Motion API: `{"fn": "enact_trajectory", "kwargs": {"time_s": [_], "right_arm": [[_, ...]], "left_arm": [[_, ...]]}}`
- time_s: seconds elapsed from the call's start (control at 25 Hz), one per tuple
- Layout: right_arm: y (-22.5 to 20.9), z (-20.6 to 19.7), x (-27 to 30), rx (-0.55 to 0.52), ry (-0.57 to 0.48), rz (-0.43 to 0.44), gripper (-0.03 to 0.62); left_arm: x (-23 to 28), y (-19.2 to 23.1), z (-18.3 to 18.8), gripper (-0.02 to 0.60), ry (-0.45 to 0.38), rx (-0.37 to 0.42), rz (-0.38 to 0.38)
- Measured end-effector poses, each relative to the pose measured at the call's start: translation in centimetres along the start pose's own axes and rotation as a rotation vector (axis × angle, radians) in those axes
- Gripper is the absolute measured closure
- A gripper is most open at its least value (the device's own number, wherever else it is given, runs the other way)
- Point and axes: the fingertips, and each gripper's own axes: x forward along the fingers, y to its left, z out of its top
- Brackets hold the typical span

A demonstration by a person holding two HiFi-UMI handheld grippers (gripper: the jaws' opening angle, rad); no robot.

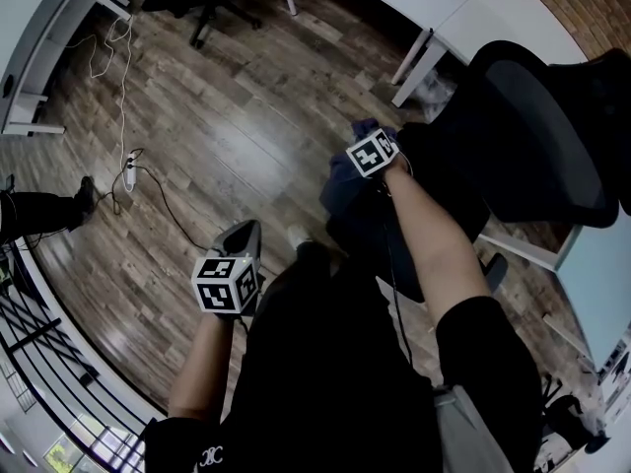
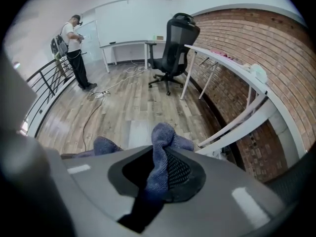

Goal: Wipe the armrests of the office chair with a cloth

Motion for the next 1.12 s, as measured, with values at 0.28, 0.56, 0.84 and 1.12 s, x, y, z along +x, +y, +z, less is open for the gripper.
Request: {"fn": "enact_trajectory", "kwargs": {"time_s": [0.28, 0.56, 0.84, 1.12], "right_arm": [[-3.8, -2.7, -1.9, 0.116, -0.057, -0.106, 0.539], [1.6, -6.0, -4.7, 0.131, -0.168, -0.036, 0.54], [10.2, -8.3, -6.2, 0.128, -0.245, 0.198, 0.54], [12.2, -13.2, -7.5, 0.107, -0.229, 0.232, 0.541]], "left_arm": [[0.0, -2.0, -0.1, 0.575, 0.011, 0.027, -0.001], [1.3, -6.6, 0.3, 0.575, 0.031, 0.093, -0.038], [2.5, -10.8, 0.5, 0.575, 0.059, 0.187, -0.06], [3.6, -13.8, 0.4, 0.575, 0.087, 0.257, -0.073]]}}
